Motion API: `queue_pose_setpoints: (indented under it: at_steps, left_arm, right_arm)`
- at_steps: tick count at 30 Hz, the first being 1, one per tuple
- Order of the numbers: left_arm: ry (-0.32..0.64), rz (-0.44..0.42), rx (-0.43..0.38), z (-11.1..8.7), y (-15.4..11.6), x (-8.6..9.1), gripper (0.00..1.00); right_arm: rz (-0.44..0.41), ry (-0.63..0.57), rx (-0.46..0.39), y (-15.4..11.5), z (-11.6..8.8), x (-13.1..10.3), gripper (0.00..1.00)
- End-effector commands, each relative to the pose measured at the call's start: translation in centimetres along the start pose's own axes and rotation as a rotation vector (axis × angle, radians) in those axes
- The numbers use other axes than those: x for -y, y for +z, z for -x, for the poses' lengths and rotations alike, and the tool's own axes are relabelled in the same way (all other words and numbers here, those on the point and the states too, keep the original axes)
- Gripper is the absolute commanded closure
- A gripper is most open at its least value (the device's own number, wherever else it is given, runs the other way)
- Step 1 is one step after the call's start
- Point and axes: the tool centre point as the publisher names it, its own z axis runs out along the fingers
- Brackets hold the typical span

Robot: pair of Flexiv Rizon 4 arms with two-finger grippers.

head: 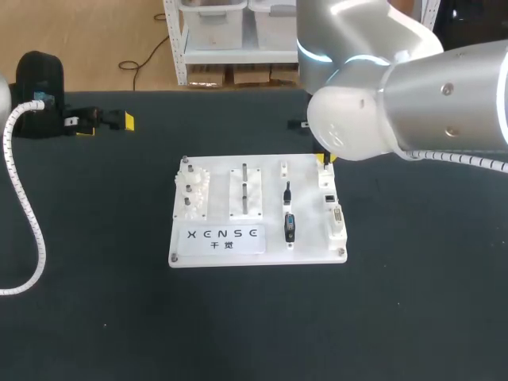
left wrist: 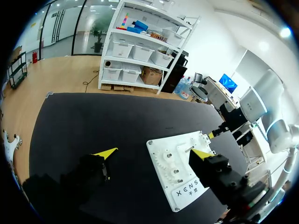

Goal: Insert the USB connector, Ethernet cable, and multi-pin plug into their matching sockets one by one.

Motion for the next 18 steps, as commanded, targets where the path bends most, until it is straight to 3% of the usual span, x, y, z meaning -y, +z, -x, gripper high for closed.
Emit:
queue_pose_setpoints:
  at_steps: [1,18]
  left_arm:
    - [0.0,0.0,0.0,0.0,0.0,0.0,0.0]
    - [0.0,0.0,0.0,0.0,0.0,0.0,0.0]
  right_arm:
    - [0.002,-0.001,-0.001,0.06,0.07,-0.01,1.0]
    - [-0.001,-0.003,-0.006,0.14,-0.04,-0.24,1.0]
